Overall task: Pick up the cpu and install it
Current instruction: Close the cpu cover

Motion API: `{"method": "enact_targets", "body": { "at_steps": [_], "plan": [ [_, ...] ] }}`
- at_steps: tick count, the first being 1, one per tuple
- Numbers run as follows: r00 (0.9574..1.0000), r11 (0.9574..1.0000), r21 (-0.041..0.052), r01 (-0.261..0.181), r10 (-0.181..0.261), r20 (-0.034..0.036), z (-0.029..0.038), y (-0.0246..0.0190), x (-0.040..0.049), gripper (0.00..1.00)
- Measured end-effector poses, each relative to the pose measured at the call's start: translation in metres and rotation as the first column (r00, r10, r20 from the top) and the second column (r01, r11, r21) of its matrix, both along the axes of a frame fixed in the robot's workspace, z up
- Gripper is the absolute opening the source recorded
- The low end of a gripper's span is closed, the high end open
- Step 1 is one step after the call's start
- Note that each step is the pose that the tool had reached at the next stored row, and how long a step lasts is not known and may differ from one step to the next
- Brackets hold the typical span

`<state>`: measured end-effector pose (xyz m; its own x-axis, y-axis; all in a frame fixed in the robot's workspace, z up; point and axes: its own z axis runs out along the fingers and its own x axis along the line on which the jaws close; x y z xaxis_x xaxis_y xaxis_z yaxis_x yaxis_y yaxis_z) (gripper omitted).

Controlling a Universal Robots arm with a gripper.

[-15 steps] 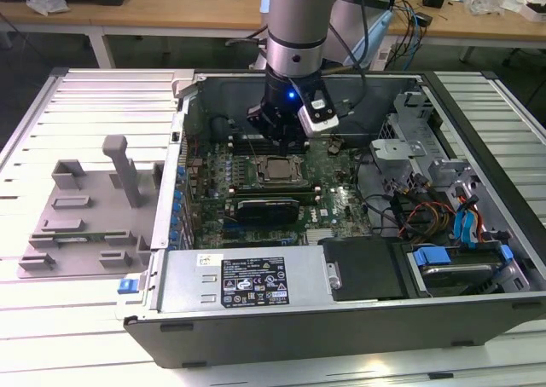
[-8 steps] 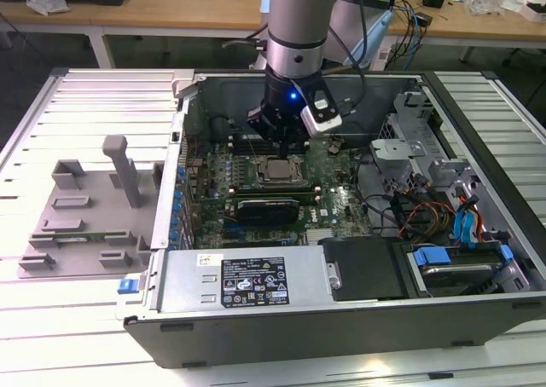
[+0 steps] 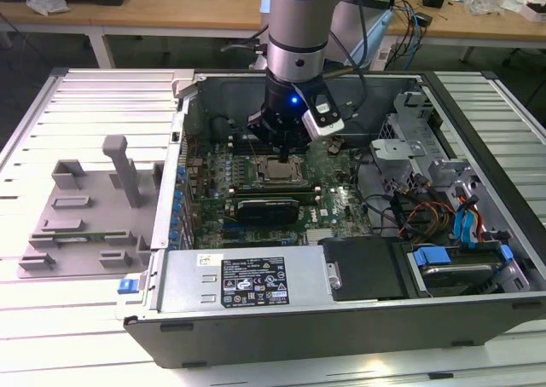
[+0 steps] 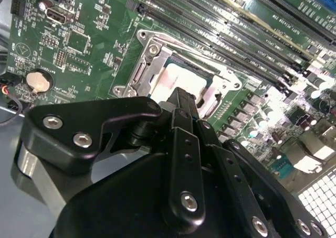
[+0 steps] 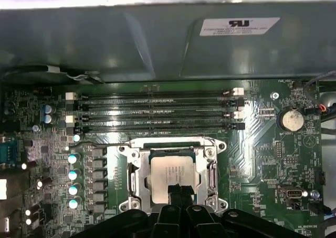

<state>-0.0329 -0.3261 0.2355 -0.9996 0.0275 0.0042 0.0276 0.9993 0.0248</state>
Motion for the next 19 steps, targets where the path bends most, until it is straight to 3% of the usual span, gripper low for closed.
{"method": "enact_targets", "body": {
  "at_steps": [2, 4, 8, 10, 13, 19],
  "plan": [
    [1.0, 1.0, -0.0019, -0.003, 0.003, 0.0006, -0.0001, 0.0, -0.0001, 0.11],
    [1.0, 0.9997, -0.0233, -0.004, 0.004, 0.0009, -0.0009, -0.0005, -0.0002, 0.11],
    [0.9997, 0.9997, -0.0244, -0.004, 0.005, 0.0247, -0.0051, -0.0007, -0.0043, 0.11],
    [0.9995, 0.9997, -0.0244, -0.009, 0.01, 0.0302, -0.0068, -0.0007, -0.0105, 0.11],
    [0.9994, 0.9996, -0.0245, -0.012, 0.012, 0.0316, -0.0085, -0.0007, -0.0186, 0.11],
    [0.9994, 0.9996, -0.0245, -0.016, 0.016, 0.0317, -0.0182, -0.0006, -0.0335, 0.11]
  ]
}}
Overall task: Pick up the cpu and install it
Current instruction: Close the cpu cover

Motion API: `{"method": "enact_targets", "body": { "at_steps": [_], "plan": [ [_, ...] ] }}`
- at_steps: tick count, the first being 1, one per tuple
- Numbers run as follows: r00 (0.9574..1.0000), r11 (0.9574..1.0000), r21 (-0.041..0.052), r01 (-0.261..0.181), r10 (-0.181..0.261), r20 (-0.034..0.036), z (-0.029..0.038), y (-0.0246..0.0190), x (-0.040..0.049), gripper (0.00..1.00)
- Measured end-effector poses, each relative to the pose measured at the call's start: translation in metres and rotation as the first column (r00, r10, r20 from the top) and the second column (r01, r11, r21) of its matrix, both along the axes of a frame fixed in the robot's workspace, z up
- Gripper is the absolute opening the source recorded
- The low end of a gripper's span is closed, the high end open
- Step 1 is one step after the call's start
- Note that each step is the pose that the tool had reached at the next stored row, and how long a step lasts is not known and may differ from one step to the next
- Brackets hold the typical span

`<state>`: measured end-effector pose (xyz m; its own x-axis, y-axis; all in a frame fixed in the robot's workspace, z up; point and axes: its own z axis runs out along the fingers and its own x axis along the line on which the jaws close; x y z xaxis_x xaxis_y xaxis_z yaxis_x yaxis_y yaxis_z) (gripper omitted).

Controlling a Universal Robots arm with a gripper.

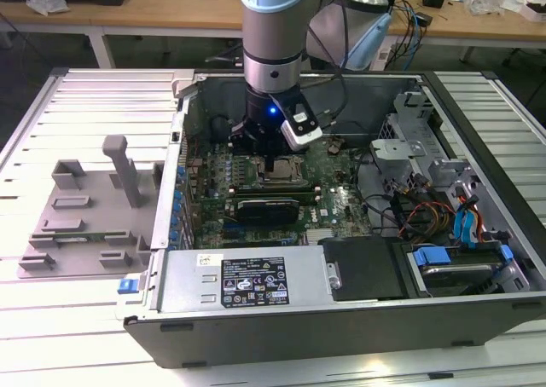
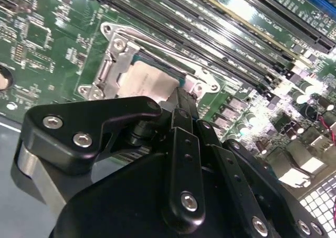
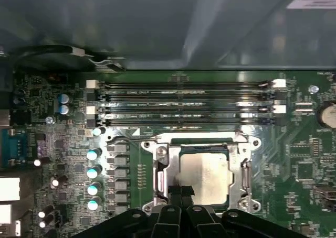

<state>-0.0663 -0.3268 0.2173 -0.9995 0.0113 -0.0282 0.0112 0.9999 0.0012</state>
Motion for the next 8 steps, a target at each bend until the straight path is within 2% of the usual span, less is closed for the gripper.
{"method": "enact_targets", "body": {
  "at_steps": [3, 6, 8],
  "plan": [
    [1.0, 1.0, 0.0001, -0.005, 0.005, 0.0015, -0.0031, 0.001, -0.0062, 0.11],
    [0.9999, 0.9999, 0.0002, -0.015, 0.015, 0.0016, -0.0053, 0.0042, -0.0064, 0.11],
    [0.9998, 0.9998, 0.0001, -0.021, 0.021, 0.0015, -0.0091, 0.0046, -0.0065, 0.11]
  ]
}}
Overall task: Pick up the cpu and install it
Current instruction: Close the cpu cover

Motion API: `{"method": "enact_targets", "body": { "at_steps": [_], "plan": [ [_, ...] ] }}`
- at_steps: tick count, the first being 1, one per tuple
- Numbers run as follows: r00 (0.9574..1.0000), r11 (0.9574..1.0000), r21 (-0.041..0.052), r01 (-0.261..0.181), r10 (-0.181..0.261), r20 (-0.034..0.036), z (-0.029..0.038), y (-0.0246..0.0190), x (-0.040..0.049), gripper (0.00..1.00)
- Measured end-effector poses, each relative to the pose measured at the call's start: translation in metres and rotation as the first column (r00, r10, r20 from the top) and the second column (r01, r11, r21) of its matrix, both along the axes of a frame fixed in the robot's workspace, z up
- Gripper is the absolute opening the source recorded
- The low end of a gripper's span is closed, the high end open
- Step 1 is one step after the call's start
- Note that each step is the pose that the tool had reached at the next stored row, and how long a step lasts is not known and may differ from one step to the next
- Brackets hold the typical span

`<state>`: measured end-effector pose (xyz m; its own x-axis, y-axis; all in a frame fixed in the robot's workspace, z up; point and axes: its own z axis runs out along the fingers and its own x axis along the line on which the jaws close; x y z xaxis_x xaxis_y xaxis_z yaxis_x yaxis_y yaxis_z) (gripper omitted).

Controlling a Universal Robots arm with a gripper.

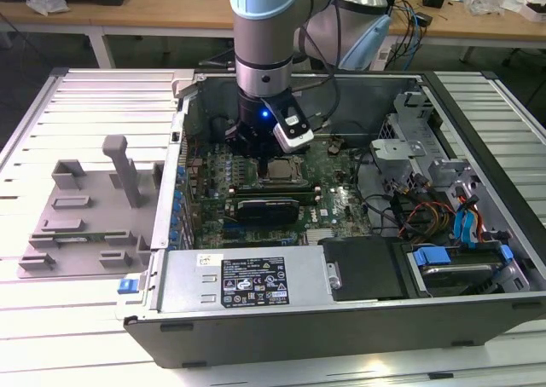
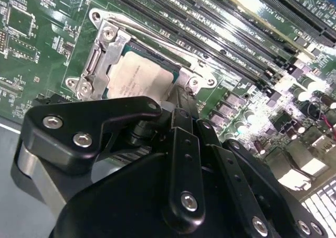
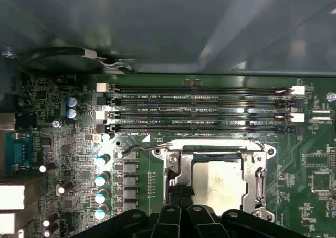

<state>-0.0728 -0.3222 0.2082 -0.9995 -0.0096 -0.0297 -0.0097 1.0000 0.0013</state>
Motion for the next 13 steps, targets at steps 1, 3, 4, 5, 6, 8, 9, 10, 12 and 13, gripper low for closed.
{"method": "enact_targets", "body": {
  "at_steps": [1, 3, 4, 5, 6, 8, 9, 10, 12, 13],
  "plan": [
    [1.0, 1.0, -0.0001, 0.0, 0.0, -0.0001, -0.0003, 0.0, -0.0001, 0.11],
    [1.0, 1.0, 0.0004, -0.001, 0.001, 0.0002, -0.001, 0.0001, -0.0001, 0.11],
    [1.0, 1.0, 0.0001, -0.001, 0.001, 0.0, -0.0022, 0.0, -0.0002, 0.11],
    [1.0, 1.0, 0.0, -0.001, 0.001, 0.0, -0.0025, 0.0, -0.0003, 0.11],
    [1.0, 1.0, -0.0002, -0.001, 0.001, -0.0002, -0.0024, 0.0, -0.0003, 0.11],
    [1.0, 1.0, -0.0001, -0.001, 0.001, -0.0001, -0.0041, 0.0, -0.0002, 0.11],
    [1.0, 1.0, -0.0003, -0.001, 0.001, -0.0002, -0.0041, -0.0001, -0.0003, 0.11],
    [1.0, 1.0, -0.0001, -0.001, 0.001, -0.0001, -0.0042, 0.0, -0.0002, 0.11],
    [1.0, 1.0, 0.0, -0.001, 0.001, 0.0, -0.0046, 0.0, -0.0002, 0.11],
    [1.0, 1.0, -0.0002, -0.001, 0.001, -0.0002, -0.0047, 0.0, -0.0003, 0.11]
  ]
}}
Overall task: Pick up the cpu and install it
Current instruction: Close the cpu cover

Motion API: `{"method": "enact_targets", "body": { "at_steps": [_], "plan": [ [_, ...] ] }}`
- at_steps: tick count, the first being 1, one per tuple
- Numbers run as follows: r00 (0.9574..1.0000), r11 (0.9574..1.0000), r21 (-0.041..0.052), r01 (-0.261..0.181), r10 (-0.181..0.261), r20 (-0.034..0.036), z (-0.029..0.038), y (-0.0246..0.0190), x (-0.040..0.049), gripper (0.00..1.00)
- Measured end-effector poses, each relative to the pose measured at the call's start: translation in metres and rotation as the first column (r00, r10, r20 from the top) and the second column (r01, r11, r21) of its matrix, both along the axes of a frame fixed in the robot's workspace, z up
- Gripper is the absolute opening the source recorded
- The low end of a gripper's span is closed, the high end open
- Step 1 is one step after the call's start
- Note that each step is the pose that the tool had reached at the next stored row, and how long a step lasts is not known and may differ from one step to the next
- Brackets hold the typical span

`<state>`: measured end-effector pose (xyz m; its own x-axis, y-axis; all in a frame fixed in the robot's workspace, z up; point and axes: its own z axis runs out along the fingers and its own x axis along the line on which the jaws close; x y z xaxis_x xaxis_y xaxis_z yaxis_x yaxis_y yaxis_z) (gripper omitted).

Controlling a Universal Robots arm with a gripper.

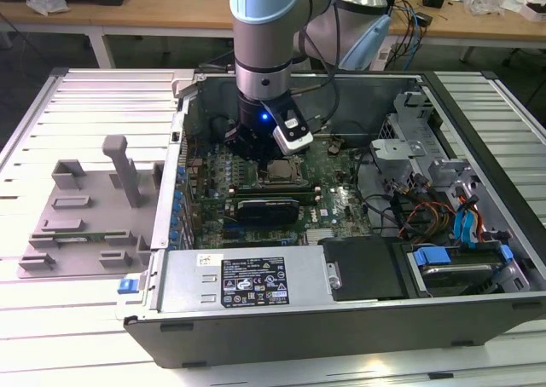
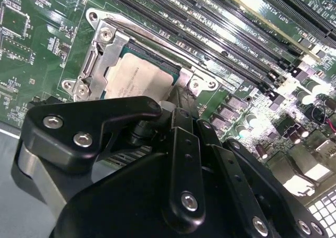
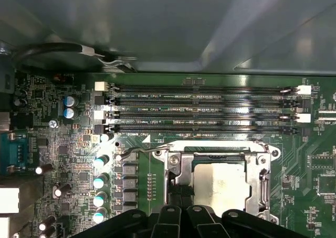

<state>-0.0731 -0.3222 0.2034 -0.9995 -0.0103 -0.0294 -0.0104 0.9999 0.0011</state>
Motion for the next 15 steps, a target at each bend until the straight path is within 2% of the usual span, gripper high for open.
{"method": "enact_targets", "body": {
  "at_steps": [4, 9, 11, 15],
  "plan": [
    [1.0, 1.0, 0.0006, 0.0, 0.0, 0.0003, -0.0001, 0.0, 0.0, 0.11],
    [1.0, 1.0, 0.0006, 0.0, 0.0, 0.0009, 0.0047, 0.0, 0.0001, 0.11],
    [1.0, 1.0, 0.0003, 0.0, 0.0, 0.004, 0.0028, -0.0007, -0.0001, 0.11],
    [1.0, 1.0, 0.0004, -0.002, 0.002, 0.0042, 0.0007, -0.0017, 0.0, 0.11]
  ]
}}
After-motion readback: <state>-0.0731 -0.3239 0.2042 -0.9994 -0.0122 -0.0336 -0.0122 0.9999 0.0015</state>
